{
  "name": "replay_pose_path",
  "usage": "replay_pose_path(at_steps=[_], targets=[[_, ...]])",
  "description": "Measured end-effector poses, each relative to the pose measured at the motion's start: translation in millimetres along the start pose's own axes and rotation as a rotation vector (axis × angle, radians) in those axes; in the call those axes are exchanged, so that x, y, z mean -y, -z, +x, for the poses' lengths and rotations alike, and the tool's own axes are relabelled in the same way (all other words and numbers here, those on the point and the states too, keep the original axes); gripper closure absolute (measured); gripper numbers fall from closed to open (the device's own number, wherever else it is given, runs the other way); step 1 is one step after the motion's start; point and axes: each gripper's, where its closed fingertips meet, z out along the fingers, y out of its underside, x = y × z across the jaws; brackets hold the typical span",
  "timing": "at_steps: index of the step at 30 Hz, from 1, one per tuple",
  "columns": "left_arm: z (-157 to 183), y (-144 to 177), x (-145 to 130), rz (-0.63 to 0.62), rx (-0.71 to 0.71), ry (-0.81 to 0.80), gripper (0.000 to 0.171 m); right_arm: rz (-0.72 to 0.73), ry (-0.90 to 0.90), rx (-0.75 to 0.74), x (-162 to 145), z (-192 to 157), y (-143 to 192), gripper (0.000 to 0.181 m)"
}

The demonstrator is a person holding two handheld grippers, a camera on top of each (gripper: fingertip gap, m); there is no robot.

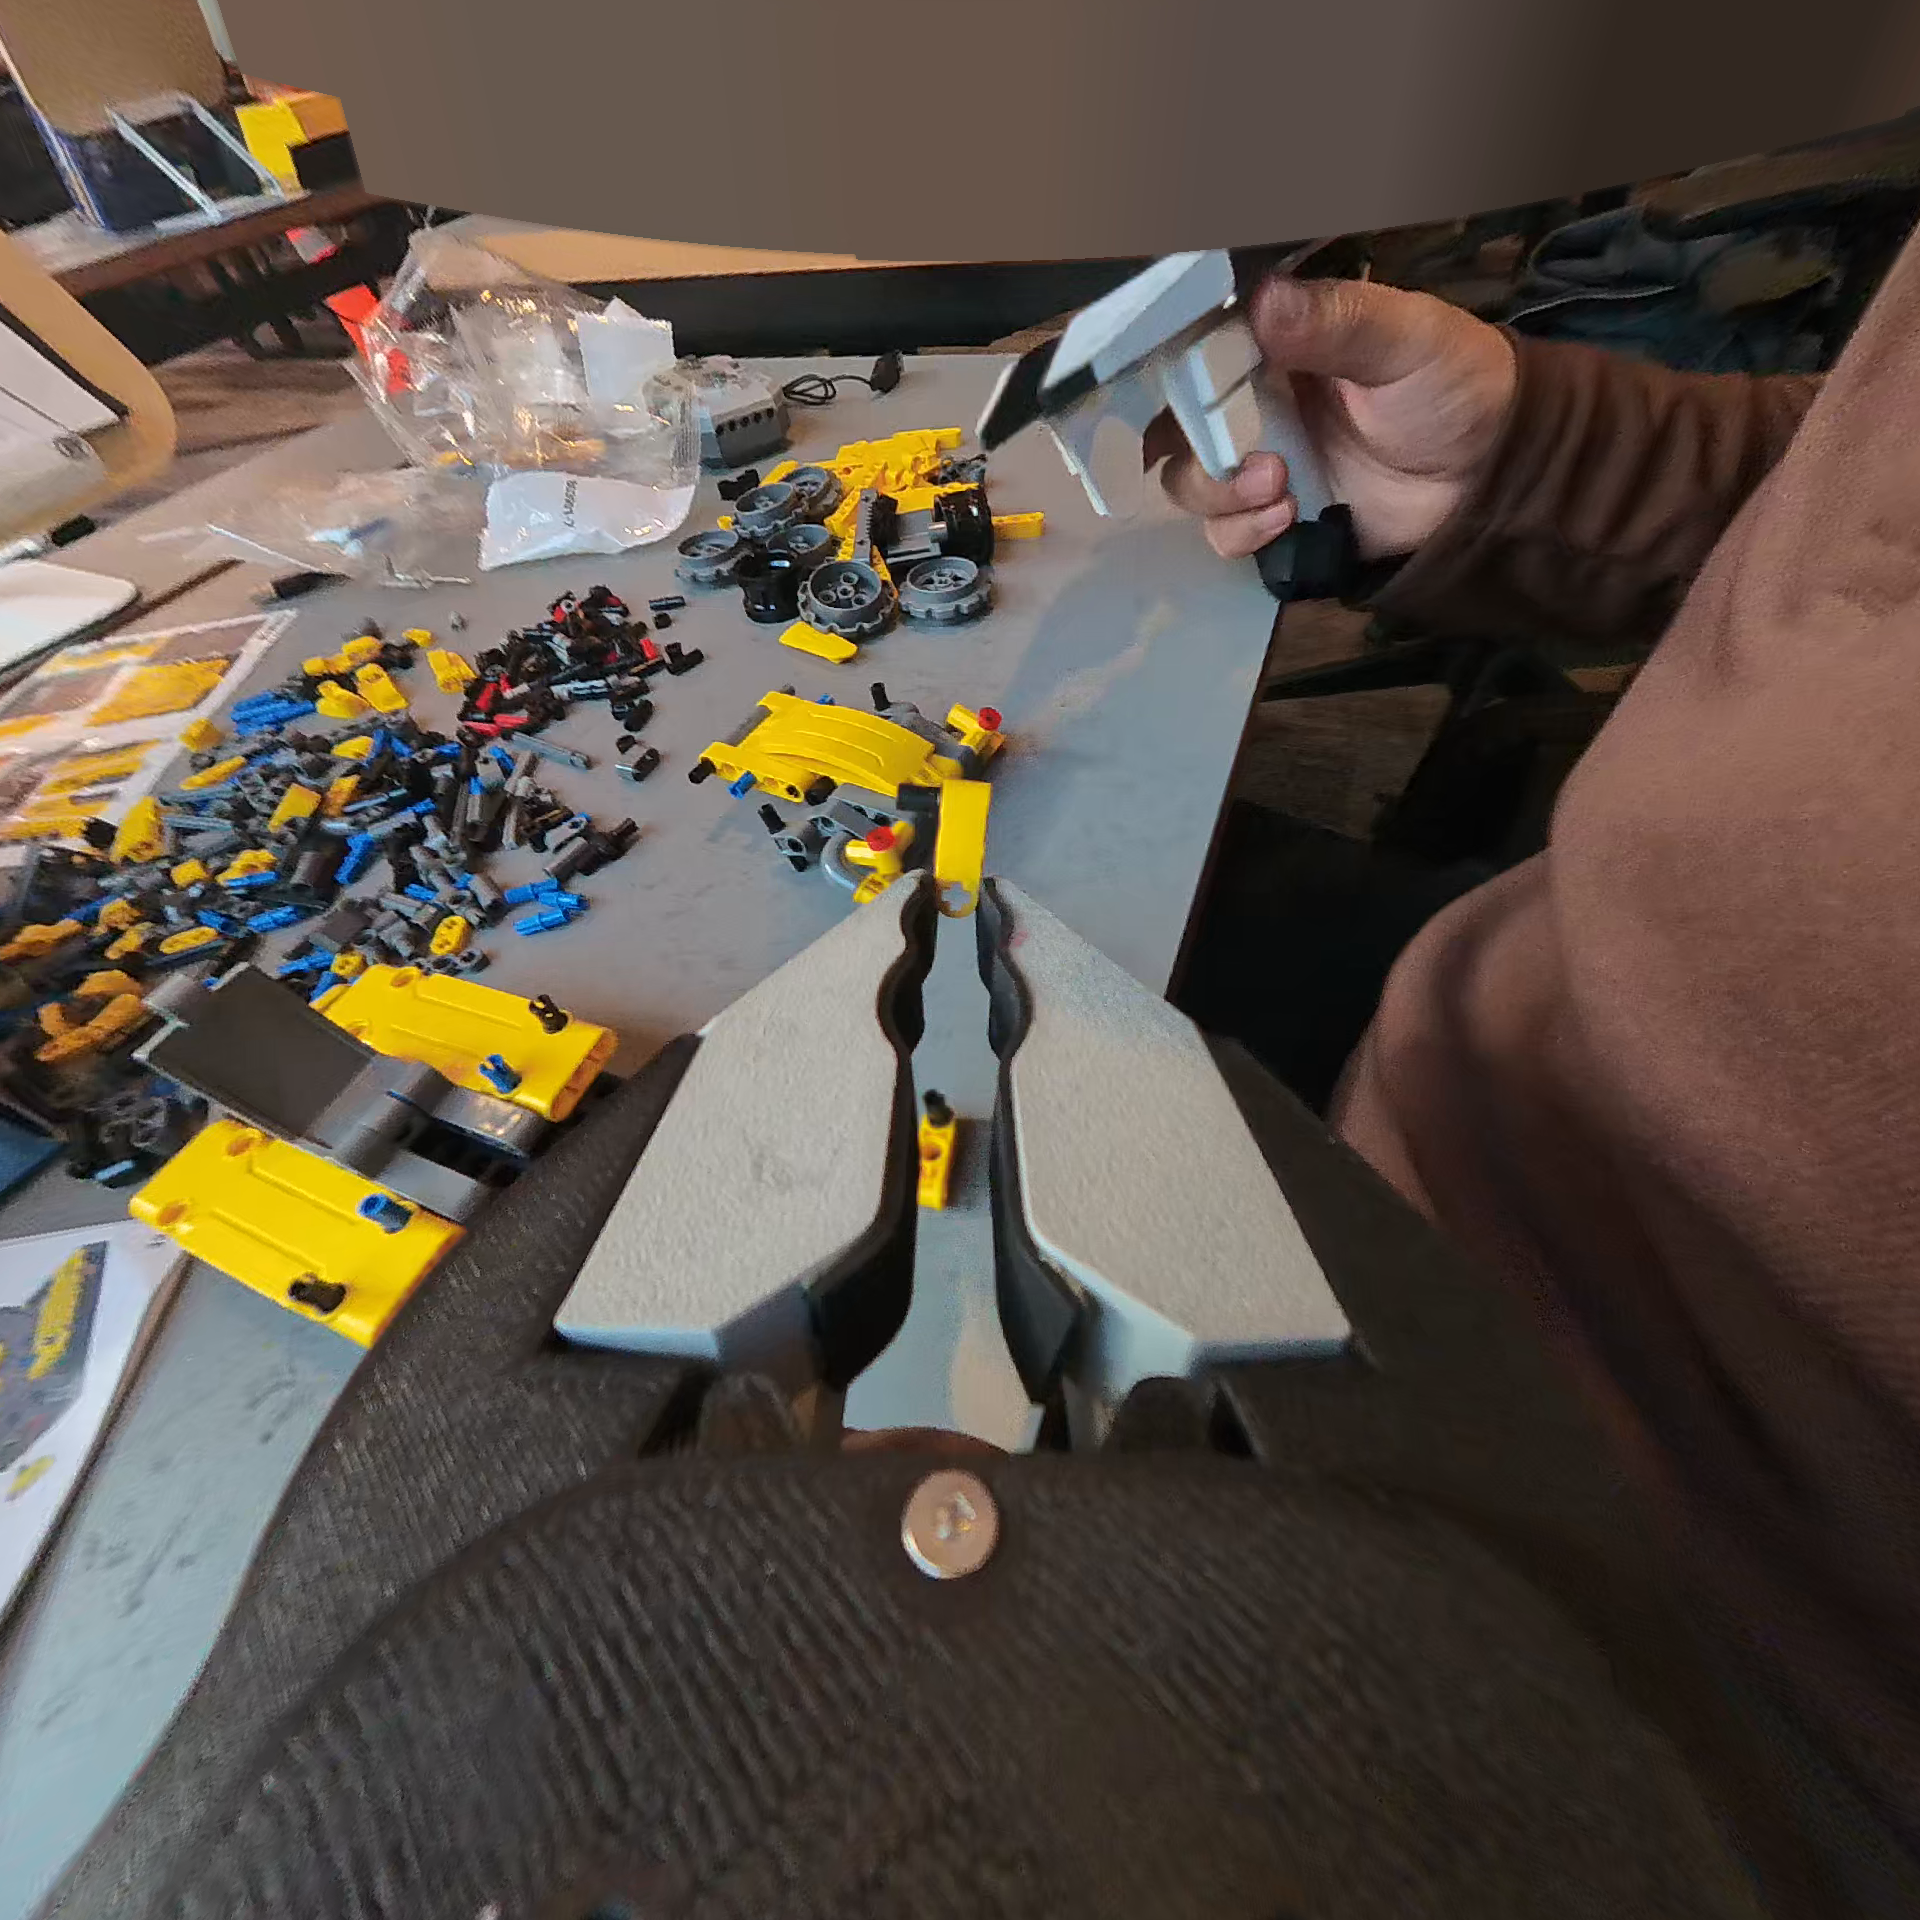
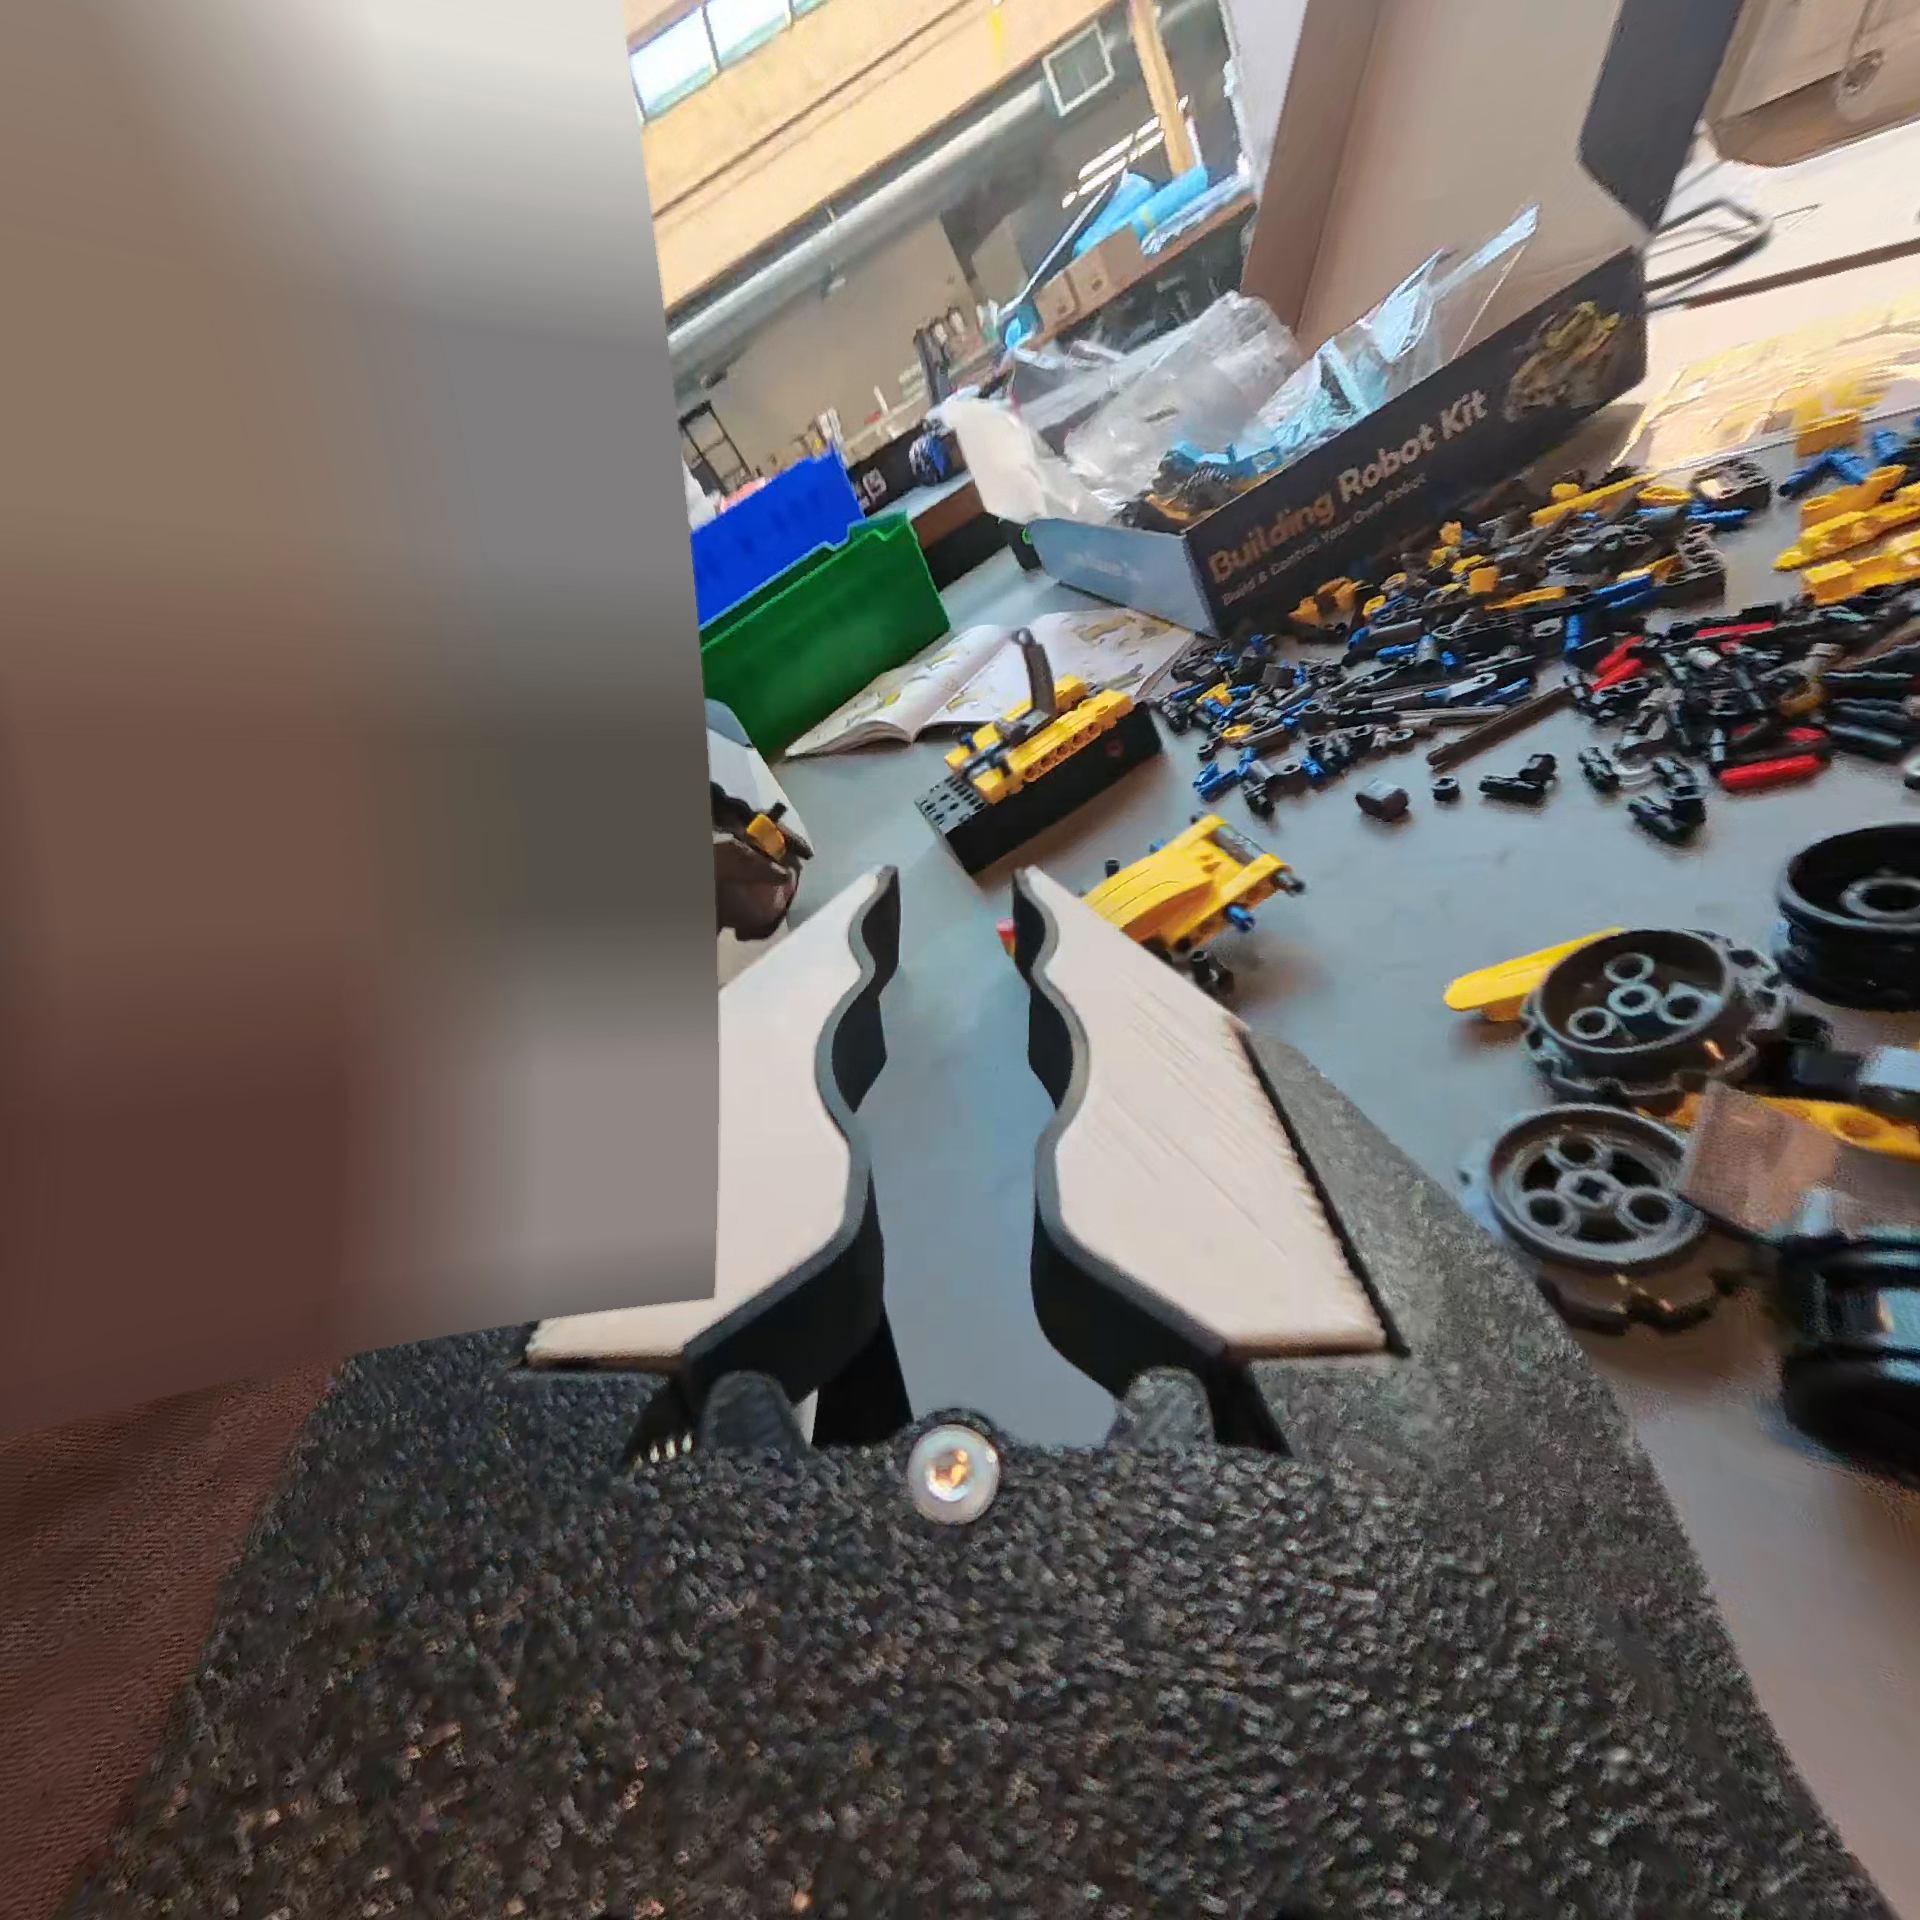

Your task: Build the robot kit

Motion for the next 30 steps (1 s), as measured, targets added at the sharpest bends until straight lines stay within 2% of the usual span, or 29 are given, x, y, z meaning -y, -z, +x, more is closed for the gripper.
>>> replay_pose_path(at_steps=[1, 7, 12, 16, 20, 24, 25, 30], targets=[[-3, 2, 1, 0.011, 0.007, -0.009, 0.167, -0.029, 0.022, -0.004, -3, -3, -8, 0.165], [-15, 17, 29, 0.191, 0.039, -0.008, 0.167, -0.204, 0.034, 0.049, -14, -45, -73, 0.163], [-28, 27, 25, 0.213, 0.063, 0.031, 0.167, -0.252, 0.084, 0.036, -11, -73, -125, 0.162], [-49, 42, 23, 0.224, 0.13, 0.039, 0.167, -0.238, 0.09, -0.009, -8, -81, -161, 0.161], [-61, 59, 18, 0.253, 0.171, 0.046, 0.167, -0.246, 0.147, -0.109, -11, -71, -182, 0.16], [-67, 68, 20, 0.293, 0.21, 0.06, 0.167, -0.263, 0.142, -0.093, -16, -78, -203, 0.159], [-68, 71, 21, 0.303, 0.224, 0.055, 0.167, -0.256, 0.158, -0.093, -15, -81, -206, 0.165], [-64, 78, 22, 0.325, 0.213, 0.046, 0.167, -0.189, 0.183, -0.084, -7, -93, -212, 0.16]])
